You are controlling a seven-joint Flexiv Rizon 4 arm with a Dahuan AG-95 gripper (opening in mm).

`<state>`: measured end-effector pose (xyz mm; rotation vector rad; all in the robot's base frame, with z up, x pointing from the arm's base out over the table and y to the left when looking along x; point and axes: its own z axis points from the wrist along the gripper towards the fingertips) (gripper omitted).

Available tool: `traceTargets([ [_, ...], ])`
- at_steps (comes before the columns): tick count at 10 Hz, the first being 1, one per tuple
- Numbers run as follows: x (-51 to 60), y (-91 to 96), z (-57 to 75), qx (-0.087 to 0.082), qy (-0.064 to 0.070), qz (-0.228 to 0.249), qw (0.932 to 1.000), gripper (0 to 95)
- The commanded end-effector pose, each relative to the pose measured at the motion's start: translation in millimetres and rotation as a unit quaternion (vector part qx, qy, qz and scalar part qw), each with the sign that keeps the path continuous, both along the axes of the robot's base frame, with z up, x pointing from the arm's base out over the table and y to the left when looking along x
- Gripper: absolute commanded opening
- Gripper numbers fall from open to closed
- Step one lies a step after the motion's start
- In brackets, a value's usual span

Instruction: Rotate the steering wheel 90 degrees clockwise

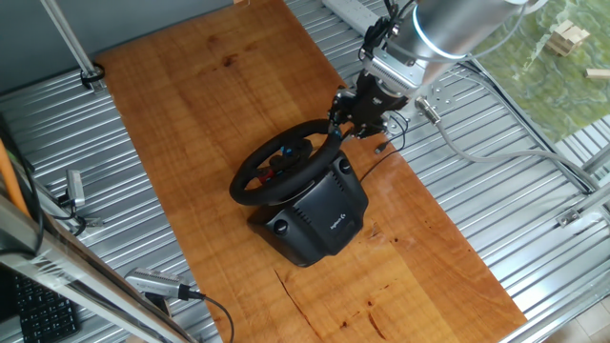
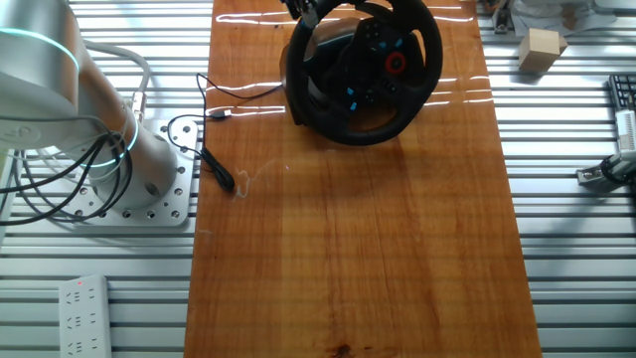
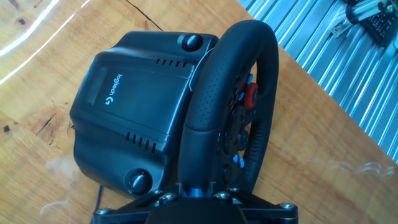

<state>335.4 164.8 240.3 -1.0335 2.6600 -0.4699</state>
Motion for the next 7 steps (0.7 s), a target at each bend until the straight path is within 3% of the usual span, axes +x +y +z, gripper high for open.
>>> traceTargets([
  [1,-1.0,-0.8,0.3,0.003,-0.001,0.001,1.0,57.0],
  [2,-1.0,-0.8,0.2,0.003,-0.001,-0.001,1.0,57.0],
  [3,-0.9,-0.7,0.1,0.004,-0.002,-0.003,1.0,38.0],
  [7,0.2,-0.3,-2.6,0.004,-0.005,-0.005,1.0,38.0],
])
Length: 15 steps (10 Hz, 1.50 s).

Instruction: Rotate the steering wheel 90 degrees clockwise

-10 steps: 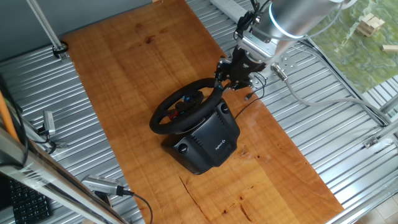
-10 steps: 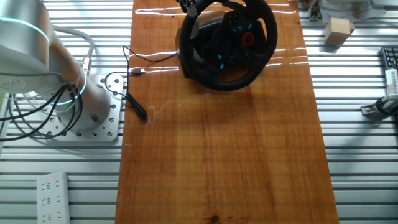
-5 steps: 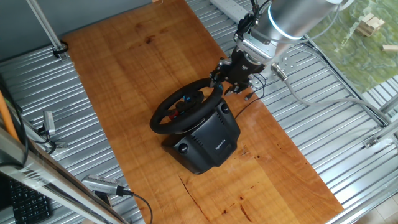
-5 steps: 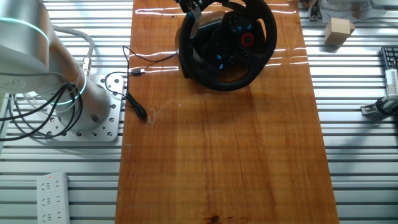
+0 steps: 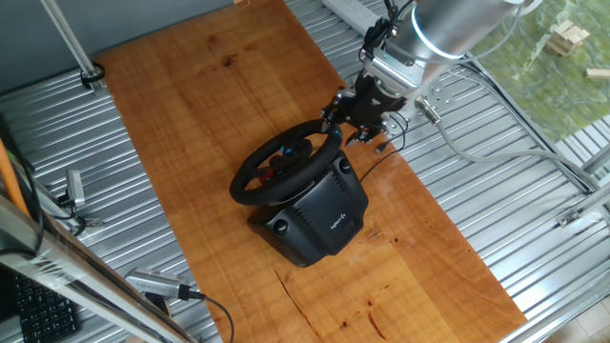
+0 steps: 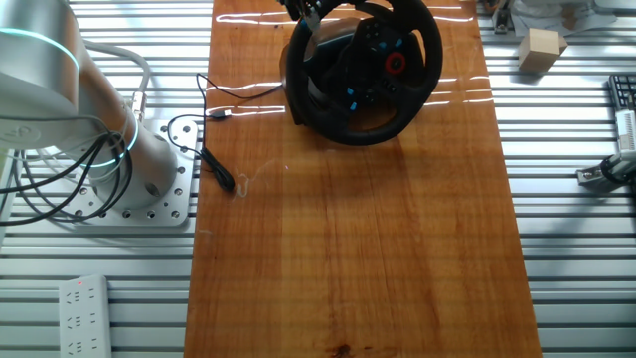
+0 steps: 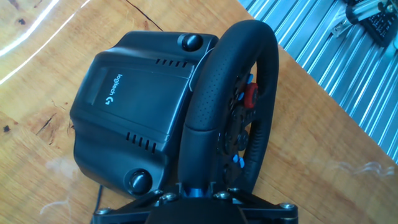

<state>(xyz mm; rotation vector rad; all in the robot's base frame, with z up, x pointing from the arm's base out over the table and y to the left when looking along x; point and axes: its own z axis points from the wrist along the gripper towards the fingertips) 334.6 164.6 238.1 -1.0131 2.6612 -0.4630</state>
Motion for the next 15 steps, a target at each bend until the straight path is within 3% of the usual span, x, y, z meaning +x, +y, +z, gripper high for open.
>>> traceTargets([
  [1,1.7,0.0,-2.5,0.0,-0.003,0.002,1.0,38.0],
  [4,2.7,1.2,-4.6,0.001,-0.004,-0.001,1.0,38.0],
  [6,2.8,1.7,-4.8,0.009,-0.005,-0.004,0.9999,0.0],
  [15,5.3,3.6,-5.2,0.013,-0.006,-0.009,0.9999,0.0],
])
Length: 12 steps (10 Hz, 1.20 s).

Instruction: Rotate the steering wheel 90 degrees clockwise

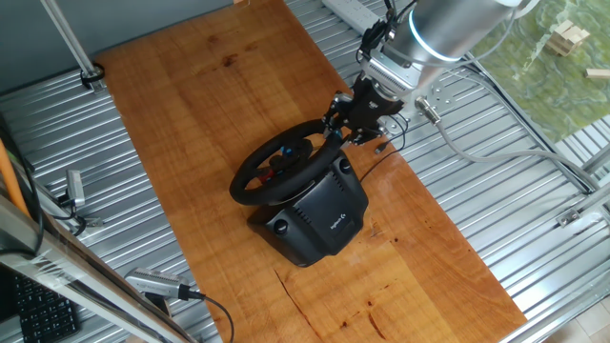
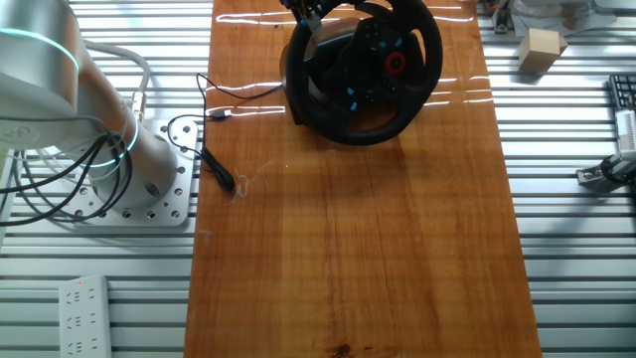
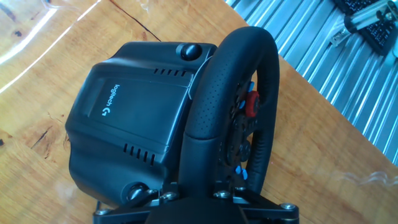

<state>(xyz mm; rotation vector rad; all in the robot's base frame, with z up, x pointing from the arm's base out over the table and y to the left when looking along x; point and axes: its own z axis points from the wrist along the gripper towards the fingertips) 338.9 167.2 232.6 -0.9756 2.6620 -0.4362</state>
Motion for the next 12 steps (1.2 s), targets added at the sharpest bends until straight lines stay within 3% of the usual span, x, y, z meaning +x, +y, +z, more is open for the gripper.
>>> traceTargets([
  [1,2.5,1.4,1.2,-0.001,0.002,-0.001,1.0,0.0],
  [12,17.7,6.3,10.3,0.007,0.012,-0.007,0.9999,0.0],
])
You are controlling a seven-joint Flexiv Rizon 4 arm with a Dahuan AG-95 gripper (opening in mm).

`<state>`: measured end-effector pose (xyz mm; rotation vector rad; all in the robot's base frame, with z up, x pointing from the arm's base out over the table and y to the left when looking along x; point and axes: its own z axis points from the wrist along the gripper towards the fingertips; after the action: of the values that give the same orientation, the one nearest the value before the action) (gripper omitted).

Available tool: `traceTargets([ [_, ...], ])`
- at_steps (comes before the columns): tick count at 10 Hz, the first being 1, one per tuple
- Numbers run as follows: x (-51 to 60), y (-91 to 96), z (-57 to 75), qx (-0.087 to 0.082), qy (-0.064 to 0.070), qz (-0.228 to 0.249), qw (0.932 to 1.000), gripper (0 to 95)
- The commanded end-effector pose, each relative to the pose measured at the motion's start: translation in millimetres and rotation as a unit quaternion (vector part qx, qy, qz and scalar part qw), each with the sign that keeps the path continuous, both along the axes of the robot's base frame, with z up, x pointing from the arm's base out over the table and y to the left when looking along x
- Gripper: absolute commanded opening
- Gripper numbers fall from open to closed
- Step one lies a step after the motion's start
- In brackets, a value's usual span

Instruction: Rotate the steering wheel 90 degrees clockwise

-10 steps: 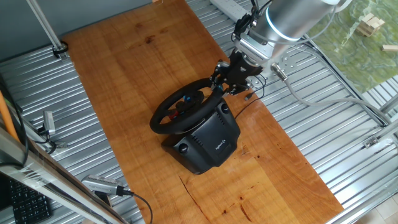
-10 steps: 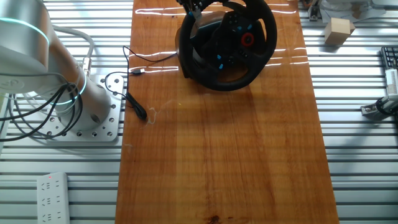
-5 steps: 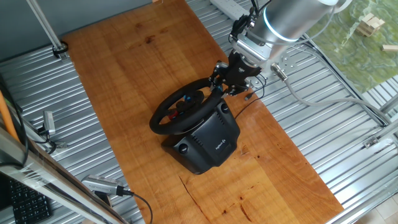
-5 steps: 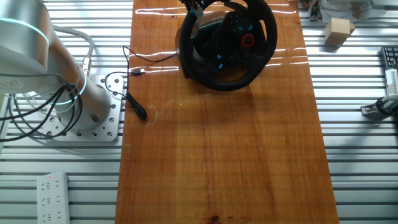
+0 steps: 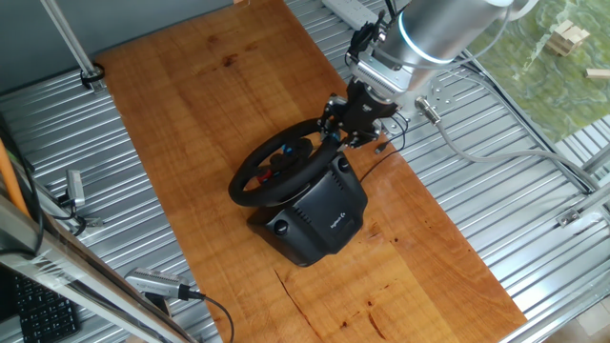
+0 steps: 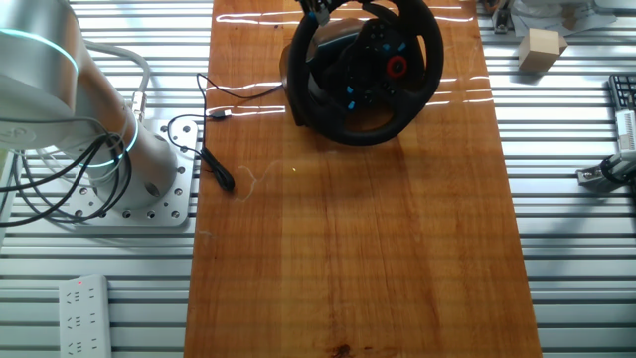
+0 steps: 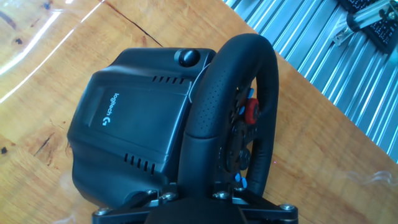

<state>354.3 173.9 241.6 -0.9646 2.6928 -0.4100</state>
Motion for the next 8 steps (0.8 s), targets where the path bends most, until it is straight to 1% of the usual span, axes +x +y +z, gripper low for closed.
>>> traceTargets([
  [1,2.5,-0.3,1.5,0.0,0.0,-0.001,1.0,0.0],
  [3,7.2,2.3,3.4,0.003,0.004,-0.003,1.0,0.0],
  [4,7.2,2.3,3.4,0.003,0.004,-0.003,1.0,0.0],
  [8,15.4,7.0,7.3,0.004,0.008,-0.007,0.9999,0.0],
])
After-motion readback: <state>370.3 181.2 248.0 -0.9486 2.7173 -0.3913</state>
